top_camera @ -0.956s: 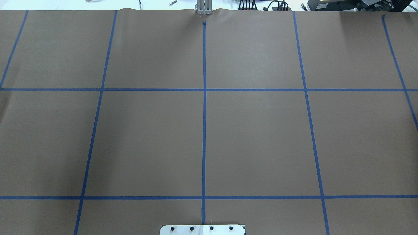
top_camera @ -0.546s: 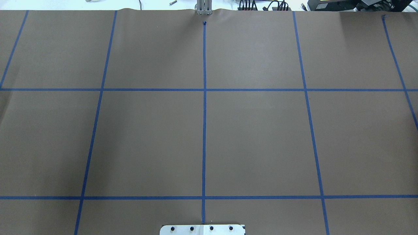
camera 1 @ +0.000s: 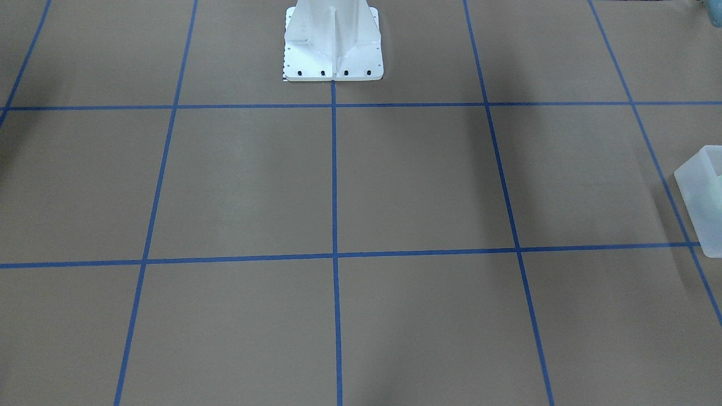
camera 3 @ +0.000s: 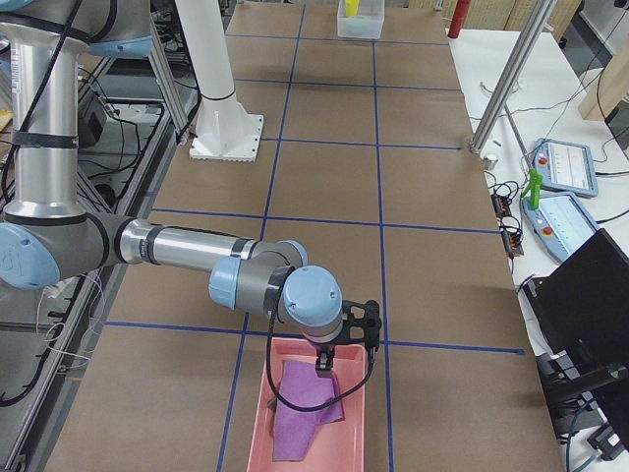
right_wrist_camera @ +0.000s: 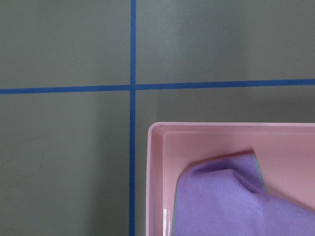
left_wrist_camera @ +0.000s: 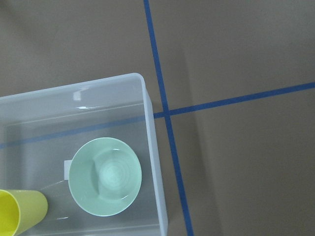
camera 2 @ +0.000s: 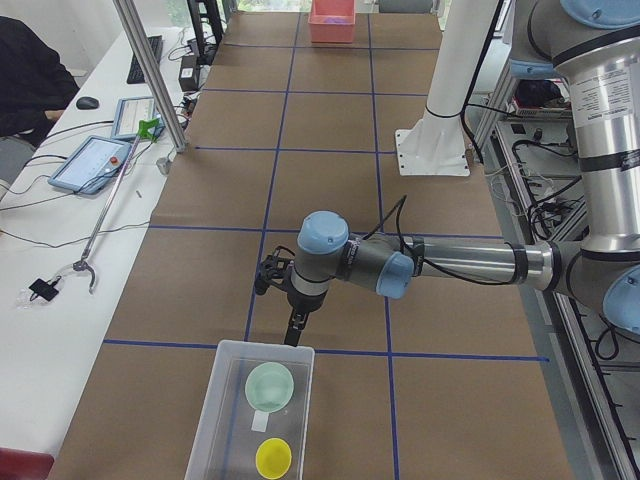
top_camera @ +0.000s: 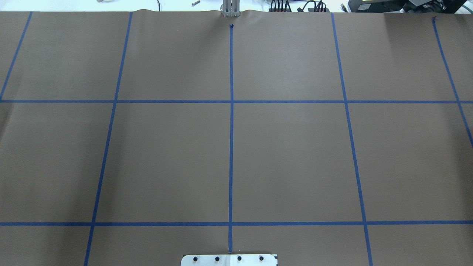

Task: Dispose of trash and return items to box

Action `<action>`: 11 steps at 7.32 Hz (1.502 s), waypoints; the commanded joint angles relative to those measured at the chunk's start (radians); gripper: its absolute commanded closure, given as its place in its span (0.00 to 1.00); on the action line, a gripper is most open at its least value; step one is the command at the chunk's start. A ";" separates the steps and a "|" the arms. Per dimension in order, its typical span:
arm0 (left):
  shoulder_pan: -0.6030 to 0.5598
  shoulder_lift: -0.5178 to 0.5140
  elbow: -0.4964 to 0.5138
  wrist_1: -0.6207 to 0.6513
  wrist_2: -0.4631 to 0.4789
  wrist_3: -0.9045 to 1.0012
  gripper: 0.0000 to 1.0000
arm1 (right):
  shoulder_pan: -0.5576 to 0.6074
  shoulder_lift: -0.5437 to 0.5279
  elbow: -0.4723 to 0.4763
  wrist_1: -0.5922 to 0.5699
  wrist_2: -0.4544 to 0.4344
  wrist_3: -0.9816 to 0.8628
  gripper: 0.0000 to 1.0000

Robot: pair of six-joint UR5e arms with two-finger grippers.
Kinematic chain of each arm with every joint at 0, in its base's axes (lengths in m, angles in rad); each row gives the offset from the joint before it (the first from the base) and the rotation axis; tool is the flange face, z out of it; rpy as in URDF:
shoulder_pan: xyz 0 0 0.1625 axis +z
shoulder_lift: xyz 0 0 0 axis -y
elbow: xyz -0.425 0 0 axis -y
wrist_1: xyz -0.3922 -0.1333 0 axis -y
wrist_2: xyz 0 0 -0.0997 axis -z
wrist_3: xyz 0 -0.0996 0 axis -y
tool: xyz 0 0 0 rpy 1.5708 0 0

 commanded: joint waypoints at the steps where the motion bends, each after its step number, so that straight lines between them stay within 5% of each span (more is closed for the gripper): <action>1: -0.003 0.004 0.016 0.000 0.003 0.008 0.01 | -0.085 -0.028 0.100 -0.005 -0.035 0.156 0.00; 6: -0.031 0.004 0.053 0.026 -0.104 -0.048 0.01 | -0.182 -0.031 0.137 0.002 -0.025 0.204 0.00; 11: -0.029 0.001 0.054 0.024 -0.113 -0.057 0.01 | -0.207 -0.048 0.131 0.002 -0.034 0.200 0.00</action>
